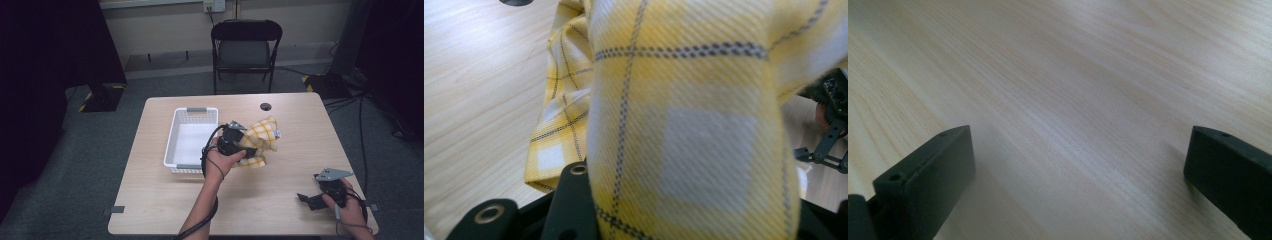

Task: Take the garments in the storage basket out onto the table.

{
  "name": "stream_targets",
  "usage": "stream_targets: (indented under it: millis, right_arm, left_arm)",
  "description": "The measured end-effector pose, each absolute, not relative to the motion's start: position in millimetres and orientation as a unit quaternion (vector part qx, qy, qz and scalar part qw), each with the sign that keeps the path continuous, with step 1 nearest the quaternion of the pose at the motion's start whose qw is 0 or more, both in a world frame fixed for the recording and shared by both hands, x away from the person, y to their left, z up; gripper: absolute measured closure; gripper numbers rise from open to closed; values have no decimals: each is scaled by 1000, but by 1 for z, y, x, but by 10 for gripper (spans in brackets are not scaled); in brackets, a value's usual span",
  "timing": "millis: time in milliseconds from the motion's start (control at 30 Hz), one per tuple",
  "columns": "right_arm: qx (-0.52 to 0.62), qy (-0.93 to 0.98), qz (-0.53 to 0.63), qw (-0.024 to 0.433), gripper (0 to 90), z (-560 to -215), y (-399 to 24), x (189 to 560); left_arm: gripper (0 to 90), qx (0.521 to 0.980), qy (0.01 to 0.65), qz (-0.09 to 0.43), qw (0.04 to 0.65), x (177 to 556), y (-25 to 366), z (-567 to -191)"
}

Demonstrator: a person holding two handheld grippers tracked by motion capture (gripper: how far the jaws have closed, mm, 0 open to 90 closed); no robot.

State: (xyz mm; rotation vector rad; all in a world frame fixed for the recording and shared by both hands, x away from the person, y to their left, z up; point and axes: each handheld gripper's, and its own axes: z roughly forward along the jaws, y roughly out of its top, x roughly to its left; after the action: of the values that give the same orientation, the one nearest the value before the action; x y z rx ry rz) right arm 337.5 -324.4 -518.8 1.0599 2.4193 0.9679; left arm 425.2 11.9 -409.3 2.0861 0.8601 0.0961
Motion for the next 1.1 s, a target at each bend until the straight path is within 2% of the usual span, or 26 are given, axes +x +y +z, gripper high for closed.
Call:
stream_targets:
  millis: [1100]
  right_arm:
    - [372, 848, 339, 163, 0, -519, -324, 337]
  left_arm:
    - [599, 849, 341, 33, 403, 421, -9, -433]
